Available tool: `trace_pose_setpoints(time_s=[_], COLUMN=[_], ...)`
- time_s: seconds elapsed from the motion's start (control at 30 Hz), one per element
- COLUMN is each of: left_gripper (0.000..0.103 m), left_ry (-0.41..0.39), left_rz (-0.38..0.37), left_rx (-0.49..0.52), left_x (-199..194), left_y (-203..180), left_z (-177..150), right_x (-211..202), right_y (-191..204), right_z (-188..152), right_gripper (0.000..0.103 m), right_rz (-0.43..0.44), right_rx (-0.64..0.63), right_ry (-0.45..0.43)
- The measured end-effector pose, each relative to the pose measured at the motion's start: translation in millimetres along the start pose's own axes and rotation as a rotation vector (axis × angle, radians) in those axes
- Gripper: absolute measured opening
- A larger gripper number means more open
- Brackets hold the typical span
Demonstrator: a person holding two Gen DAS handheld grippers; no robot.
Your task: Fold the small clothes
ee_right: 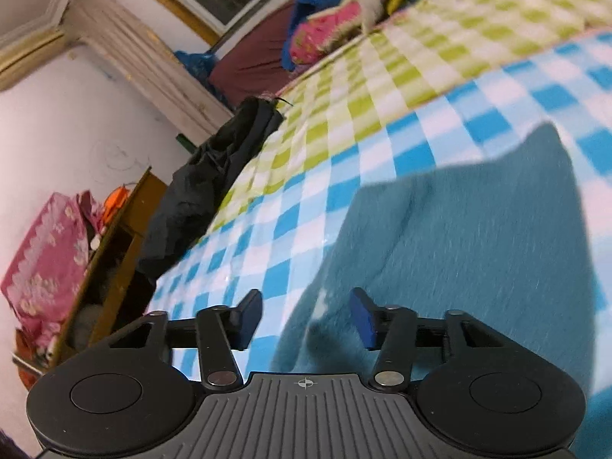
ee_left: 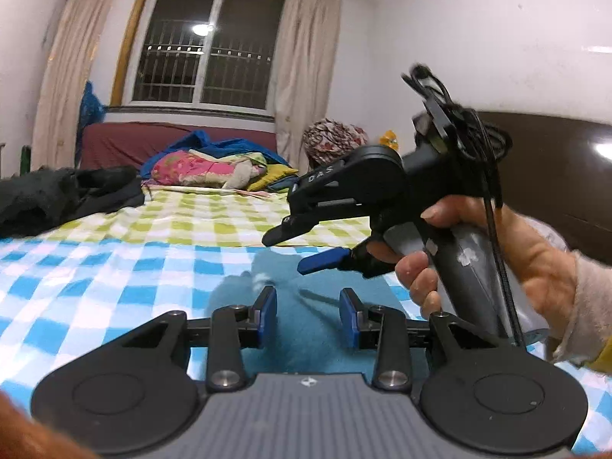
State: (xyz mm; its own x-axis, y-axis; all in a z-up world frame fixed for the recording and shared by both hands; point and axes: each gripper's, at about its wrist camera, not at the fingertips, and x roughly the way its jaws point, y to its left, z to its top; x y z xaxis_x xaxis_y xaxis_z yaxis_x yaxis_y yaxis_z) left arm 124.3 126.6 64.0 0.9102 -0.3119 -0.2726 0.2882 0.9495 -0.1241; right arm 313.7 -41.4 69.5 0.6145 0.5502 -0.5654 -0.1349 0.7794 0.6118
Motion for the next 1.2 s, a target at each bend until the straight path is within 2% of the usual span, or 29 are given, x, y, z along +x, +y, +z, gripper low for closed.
trace_pose_setpoints(time_s=[0.07,0.2,0.37,0.47,0.7,0.8,0.9,0.93,1.0,1.07,1.17,1.2], left_gripper=[0.041,0.041,0.04,0.041,0.046,0.047,0.047,0.047,0.047,0.046,0.046,0.046], left_ry=[0.009,0.11,0.217,0.242,0.238,0.249,0.256,0.257,0.262,0.266,0.247,0.233], left_rz=[0.074,0.174,0.25,0.264,0.291,0.283,0.278,0.284,0.287,0.281,0.282,0.28], left_rx=[0.056,0.026,0.022,0.007,-0.028,-0.066,-0.041,-0.026,-0.019,-0.044,-0.061,-0.063], left_x=[17.3,42.3,53.2,54.7,56.0,56.3,54.2,54.2,53.7,52.1,46.6,44.3], left_y=[-5.7,10.4,30.5,41.5,55.0,56.8,48.9,46.1,43.6,44.9,43.0,41.7], left_z=[1.7,-4.0,-29.3,-43.7,-50.9,-46.3,-40.5,-39.3,-36.2,-32.4,-23.4,-19.2], right_x=[-0.9,12.6,52.6,70.1,107.5,102.7,73.5,58.5,26.7,-4.7,-48.3,-59.8], right_y=[0.4,-0.4,0.1,10.7,33.3,36.2,35.7,32.8,25.5,17.2,-1.5,-10.8], right_z=[6.2,9.0,-1.6,-12.8,-35.4,-34.4,-25.0,-21.5,-17.9,-19.5,-29.2,-33.4], right_gripper=[0.041,0.038,0.032,0.031,0.031,0.03,0.03,0.034,0.046,0.061,0.074,0.075], right_rz=[-0.045,-0.097,-0.076,-0.047,-0.063,-0.067,-0.047,-0.03,-0.019,-0.046,-0.095,-0.112], right_rx=[-0.05,-0.122,-0.14,-0.18,-0.273,-0.292,-0.29,-0.28,-0.281,-0.318,-0.371,-0.369], right_ry=[-0.009,0.037,0.102,0.125,0.126,0.124,0.098,0.093,0.058,0.011,-0.035,-0.039])
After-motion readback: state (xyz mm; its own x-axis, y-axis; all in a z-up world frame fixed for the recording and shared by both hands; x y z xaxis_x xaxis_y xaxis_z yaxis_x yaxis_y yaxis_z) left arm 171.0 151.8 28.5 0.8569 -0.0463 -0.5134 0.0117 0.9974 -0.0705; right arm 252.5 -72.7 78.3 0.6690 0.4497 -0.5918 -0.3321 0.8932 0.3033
